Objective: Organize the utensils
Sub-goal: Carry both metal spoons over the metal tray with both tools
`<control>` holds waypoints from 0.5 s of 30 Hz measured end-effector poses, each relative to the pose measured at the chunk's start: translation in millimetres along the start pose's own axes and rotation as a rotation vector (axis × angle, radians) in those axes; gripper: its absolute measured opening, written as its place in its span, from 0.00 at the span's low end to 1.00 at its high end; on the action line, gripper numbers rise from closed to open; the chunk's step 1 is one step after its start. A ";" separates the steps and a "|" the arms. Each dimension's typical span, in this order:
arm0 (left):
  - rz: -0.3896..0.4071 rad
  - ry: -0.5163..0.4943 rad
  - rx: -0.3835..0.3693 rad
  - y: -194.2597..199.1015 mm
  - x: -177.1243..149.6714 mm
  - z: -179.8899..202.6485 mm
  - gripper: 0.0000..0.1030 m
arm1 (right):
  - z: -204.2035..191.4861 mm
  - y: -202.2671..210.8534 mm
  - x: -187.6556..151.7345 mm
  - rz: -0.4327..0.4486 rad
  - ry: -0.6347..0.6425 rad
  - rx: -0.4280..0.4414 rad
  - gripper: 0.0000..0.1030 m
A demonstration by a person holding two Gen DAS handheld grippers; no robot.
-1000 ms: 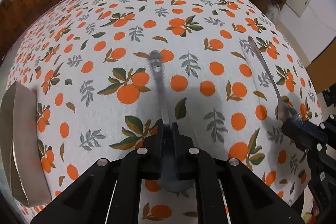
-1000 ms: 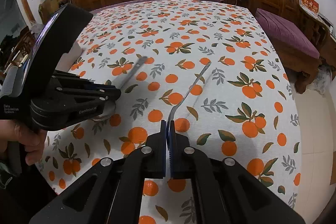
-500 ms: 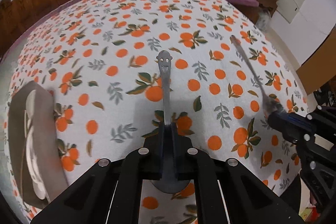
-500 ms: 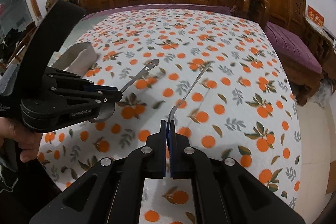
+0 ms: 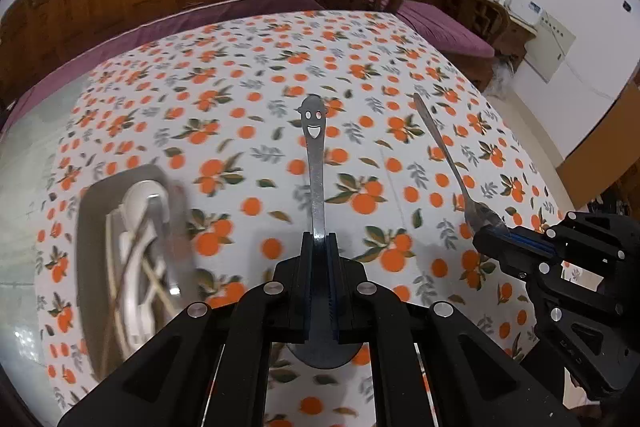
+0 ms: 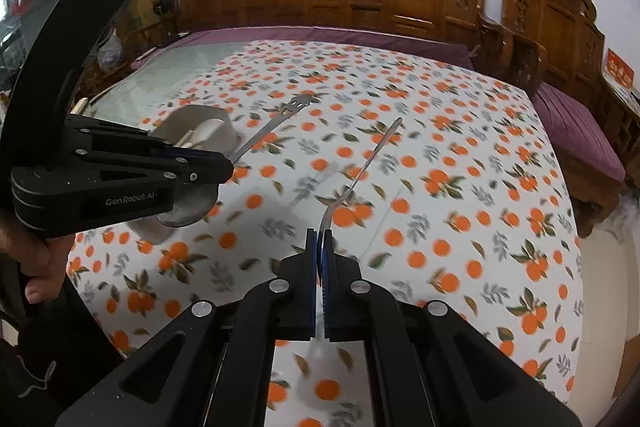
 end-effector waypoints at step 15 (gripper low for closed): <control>0.024 0.089 0.046 30.8 -22.4 -90.3 0.05 | -71.2 -12.5 35.5 0.015 0.080 0.059 0.03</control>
Point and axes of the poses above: each gripper's, at about its wrist camera, not at the fingertips, and y roughly against the way its jaws point, z to its right, x to its top, the point moved 3 cm from there along -y, roughly the way its jaws point, and after that the axes turned 1 degree about -y, right-handed, at the moved point
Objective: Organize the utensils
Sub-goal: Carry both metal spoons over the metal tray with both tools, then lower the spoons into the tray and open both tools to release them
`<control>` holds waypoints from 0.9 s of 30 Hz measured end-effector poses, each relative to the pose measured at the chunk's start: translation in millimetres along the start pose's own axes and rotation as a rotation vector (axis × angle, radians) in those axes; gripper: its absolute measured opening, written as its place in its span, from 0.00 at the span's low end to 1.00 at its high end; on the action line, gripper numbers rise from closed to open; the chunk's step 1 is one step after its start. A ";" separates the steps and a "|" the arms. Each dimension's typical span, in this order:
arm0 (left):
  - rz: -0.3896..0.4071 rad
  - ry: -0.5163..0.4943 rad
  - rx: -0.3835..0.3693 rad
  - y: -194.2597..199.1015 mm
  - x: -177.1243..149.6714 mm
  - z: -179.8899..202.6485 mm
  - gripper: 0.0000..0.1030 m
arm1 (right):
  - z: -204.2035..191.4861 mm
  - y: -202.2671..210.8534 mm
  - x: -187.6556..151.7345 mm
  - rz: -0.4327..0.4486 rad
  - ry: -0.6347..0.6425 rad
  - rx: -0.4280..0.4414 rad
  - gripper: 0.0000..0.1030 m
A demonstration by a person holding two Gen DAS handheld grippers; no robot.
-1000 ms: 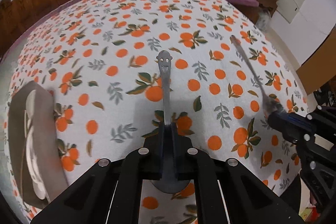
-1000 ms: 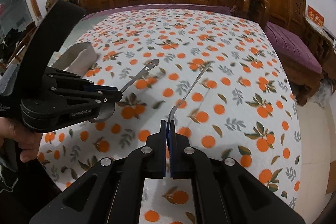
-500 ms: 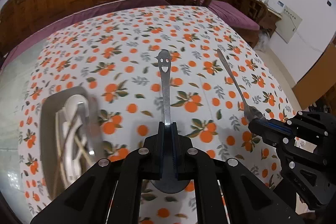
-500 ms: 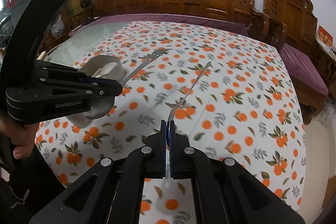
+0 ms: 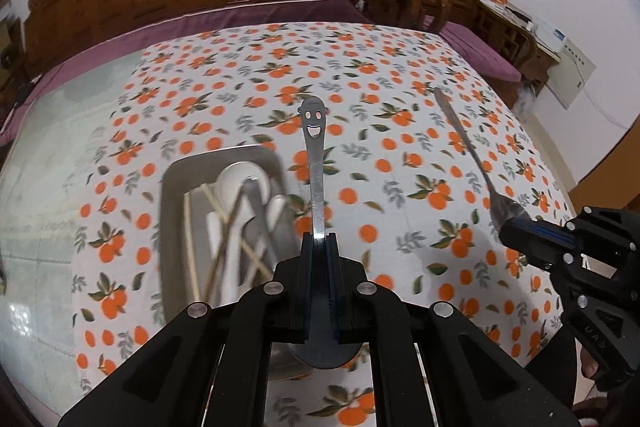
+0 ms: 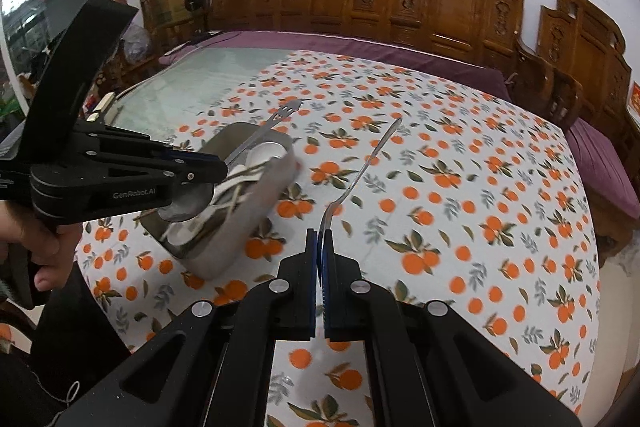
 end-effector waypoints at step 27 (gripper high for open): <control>-0.111 0.131 0.083 -45.1 -30.1 -82.7 0.05 | -59.9 -28.3 19.0 -0.026 0.076 0.087 0.03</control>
Point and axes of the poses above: each gripper's, at about its wrist camera, not at the fingertips, and y roughly against the way its jaws point, z to its right, x to its top, the point moved 3 cm from there along -y, roughly the way its jaws point, and after that the axes turned 1 degree about -y, right-handed, at the moved point
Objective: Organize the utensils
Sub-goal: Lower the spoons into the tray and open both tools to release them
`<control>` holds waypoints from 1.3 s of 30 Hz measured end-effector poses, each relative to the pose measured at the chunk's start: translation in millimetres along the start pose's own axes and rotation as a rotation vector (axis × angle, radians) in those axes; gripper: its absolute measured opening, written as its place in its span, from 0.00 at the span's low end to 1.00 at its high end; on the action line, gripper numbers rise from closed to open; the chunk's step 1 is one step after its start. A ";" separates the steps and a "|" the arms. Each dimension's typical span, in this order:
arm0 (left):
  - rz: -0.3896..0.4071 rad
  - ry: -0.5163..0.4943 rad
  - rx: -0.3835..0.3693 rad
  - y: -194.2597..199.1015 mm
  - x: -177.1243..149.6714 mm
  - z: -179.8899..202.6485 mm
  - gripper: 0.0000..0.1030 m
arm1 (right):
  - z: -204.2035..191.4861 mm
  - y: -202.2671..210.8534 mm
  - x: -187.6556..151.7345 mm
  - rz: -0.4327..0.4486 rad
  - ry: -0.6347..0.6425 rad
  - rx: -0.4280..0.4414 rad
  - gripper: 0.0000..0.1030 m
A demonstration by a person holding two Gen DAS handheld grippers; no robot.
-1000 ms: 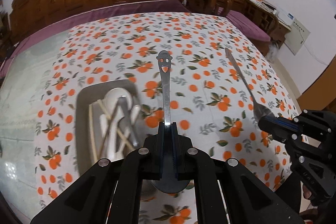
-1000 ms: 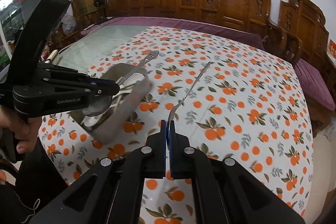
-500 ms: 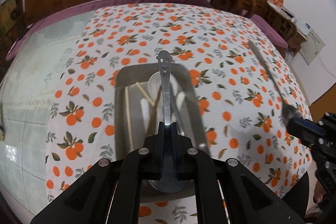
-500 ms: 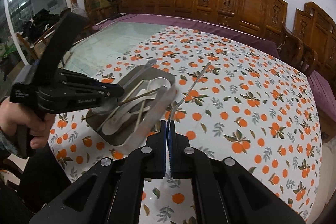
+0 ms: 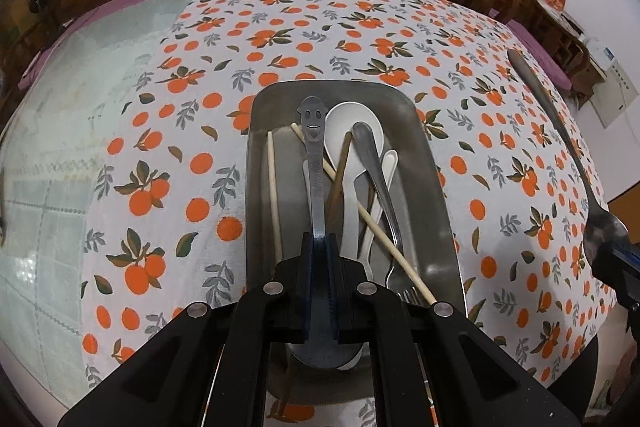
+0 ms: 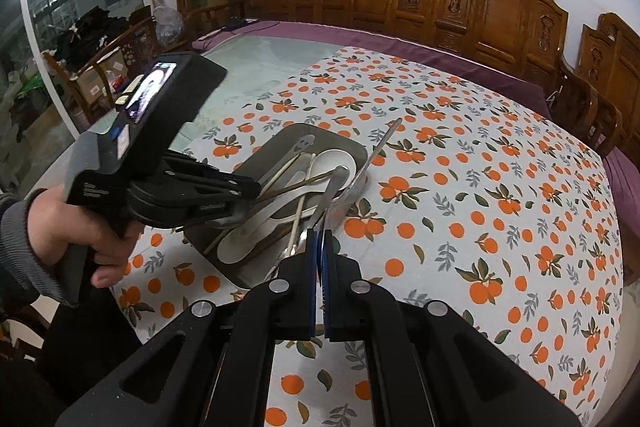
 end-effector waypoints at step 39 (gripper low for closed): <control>0.128 0.061 0.051 59.5 3.4 -64.4 0.14 | -51.2 -88.6 25.7 -0.120 0.047 0.181 0.03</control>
Point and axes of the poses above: each gripper's, at about its wrist camera, not at the fingertips, and y roughly against the way its jaws point, z to its right, x to its top, the point moved 3 cm from there along -y, roughly the way its jaws point, and after that the axes turned 1 degree about -y, right-handed, at the moved point
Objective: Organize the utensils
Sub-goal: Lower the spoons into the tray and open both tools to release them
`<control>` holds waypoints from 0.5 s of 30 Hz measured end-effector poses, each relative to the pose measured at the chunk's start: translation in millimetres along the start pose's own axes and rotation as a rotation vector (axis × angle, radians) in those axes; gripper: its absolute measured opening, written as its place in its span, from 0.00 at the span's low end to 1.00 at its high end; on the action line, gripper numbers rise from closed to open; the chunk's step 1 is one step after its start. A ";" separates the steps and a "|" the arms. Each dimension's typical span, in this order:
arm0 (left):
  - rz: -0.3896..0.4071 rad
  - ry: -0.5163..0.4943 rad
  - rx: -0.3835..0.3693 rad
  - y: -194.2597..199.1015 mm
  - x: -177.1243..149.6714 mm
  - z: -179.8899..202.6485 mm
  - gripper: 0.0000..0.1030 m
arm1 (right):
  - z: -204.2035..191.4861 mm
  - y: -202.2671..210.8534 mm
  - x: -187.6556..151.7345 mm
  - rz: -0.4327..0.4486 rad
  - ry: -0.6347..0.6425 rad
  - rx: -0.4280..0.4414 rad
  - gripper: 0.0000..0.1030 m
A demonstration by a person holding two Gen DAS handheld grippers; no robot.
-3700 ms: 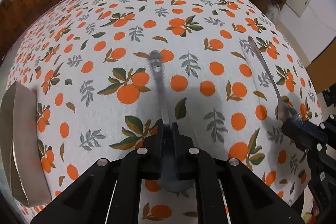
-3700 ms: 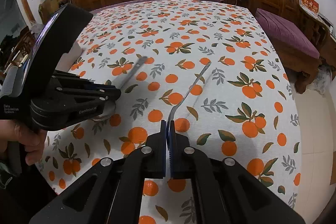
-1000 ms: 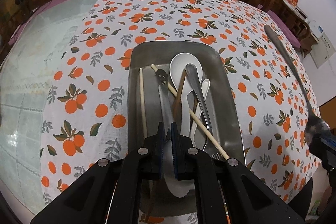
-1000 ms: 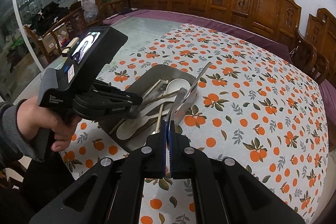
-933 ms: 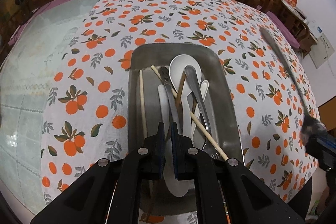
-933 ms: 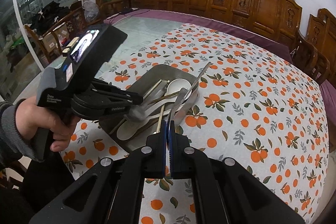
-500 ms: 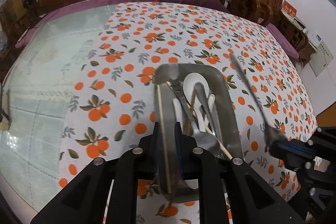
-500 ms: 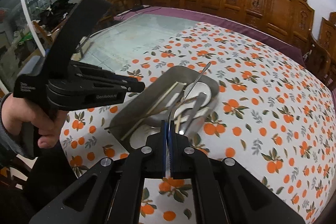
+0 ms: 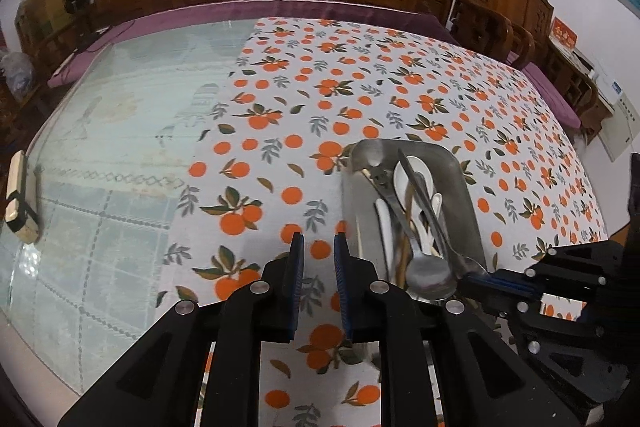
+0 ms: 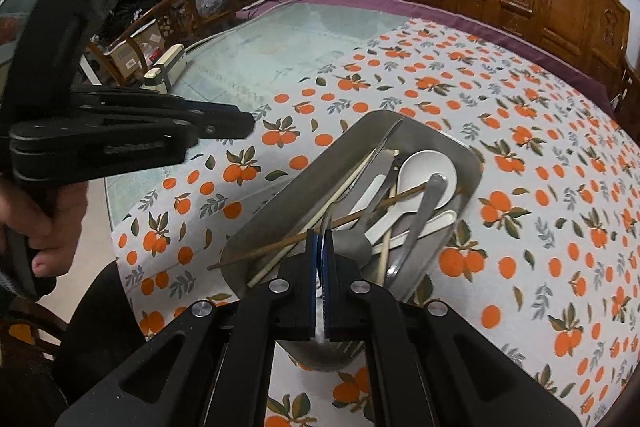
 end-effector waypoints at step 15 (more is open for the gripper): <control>0.005 0.008 0.009 4.8 -4.5 -8.1 0.14 | 11.0 -31.9 12.2 -0.046 -0.103 0.091 0.03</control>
Point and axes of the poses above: each gripper's, at about its wrist camera, not at the fingertips, and y roughly against the way its jaws point, z to its right, x to its top, the point moved 3 cm from there along -y, roughly the way its jaws point, and after that the axes turned 1 degree about -y, right-handed, at the moved point
